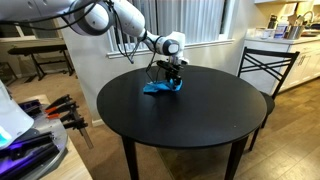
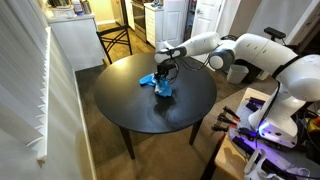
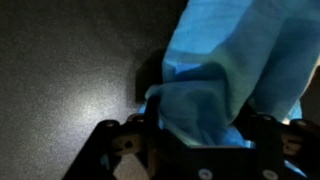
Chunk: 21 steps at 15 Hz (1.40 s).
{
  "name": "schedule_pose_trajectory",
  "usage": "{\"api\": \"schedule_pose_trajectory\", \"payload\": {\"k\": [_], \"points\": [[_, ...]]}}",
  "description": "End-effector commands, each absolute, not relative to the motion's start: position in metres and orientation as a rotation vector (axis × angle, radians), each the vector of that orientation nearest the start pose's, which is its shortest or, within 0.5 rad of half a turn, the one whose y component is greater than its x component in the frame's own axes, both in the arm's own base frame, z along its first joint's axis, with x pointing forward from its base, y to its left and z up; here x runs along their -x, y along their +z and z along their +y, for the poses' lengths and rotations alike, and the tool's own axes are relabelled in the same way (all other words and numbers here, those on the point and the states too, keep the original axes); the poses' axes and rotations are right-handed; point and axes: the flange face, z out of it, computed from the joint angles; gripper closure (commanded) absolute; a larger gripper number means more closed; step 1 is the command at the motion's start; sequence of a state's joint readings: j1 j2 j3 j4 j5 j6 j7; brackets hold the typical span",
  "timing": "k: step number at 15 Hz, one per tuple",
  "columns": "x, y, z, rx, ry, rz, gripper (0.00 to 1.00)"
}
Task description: Wipe the table with the blue cloth
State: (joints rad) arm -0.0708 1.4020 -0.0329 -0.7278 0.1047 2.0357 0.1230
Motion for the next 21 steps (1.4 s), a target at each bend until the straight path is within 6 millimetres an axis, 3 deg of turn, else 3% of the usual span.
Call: {"api": "schedule_pose_trajectory", "payload": {"k": [1,7,12,15,21], "points": [[-0.776,0.049,-0.068,3.039,0.066,0.357,0.56],[-0.782,0.059,-0.064,3.048,0.015,0.342,0.93],[-0.782,0.05,-0.038,3.104,0.002,0.272,0.92],[-0.781,0.048,0.003,3.104,0.022,0.148,0.92],[-0.766,0.044,0.131,3.016,0.077,-0.256,0.92]]}}
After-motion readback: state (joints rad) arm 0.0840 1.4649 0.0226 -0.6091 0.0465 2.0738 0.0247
